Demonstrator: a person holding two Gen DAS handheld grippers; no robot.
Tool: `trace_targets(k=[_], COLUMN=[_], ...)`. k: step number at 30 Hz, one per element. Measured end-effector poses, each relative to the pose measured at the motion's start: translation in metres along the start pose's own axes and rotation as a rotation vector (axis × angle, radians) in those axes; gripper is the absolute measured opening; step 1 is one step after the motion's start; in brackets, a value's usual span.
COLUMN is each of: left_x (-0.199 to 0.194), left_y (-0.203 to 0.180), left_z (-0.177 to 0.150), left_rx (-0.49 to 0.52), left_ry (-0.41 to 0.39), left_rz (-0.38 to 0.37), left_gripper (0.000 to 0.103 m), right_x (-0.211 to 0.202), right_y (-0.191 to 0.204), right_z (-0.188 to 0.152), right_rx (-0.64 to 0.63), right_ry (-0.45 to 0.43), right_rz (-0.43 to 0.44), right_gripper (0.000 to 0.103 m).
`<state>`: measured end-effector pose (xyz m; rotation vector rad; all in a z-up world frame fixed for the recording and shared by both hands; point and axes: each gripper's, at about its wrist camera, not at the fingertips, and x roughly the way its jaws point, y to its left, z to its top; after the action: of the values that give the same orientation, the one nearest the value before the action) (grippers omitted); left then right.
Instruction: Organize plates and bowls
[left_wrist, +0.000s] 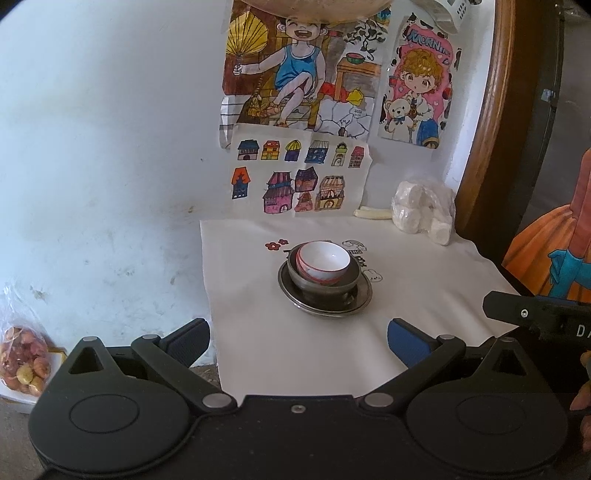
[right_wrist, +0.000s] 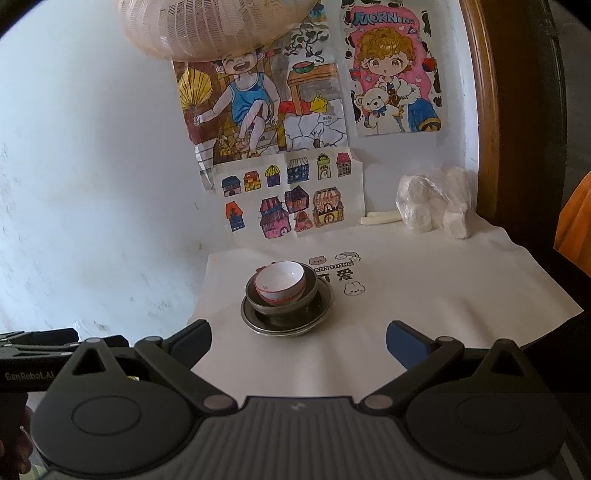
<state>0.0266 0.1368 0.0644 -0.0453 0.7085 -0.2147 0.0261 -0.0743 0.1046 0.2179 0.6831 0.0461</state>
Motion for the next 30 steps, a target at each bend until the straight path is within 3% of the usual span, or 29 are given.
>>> trace_targets(k=[30], left_x=[0.0013], left_y=[-0.0026], left_z=[0.0028], left_rx=[-0.001], left_ry=[0.007], left_rz=[0.015], left_gripper=[0.102], right_x=[0.0033], right_y=[-0.0066], right_z=[0.0018], right_rx=[0.003], right_ry=[0.009], right_rz=[0.013], right_gripper=[0.103])
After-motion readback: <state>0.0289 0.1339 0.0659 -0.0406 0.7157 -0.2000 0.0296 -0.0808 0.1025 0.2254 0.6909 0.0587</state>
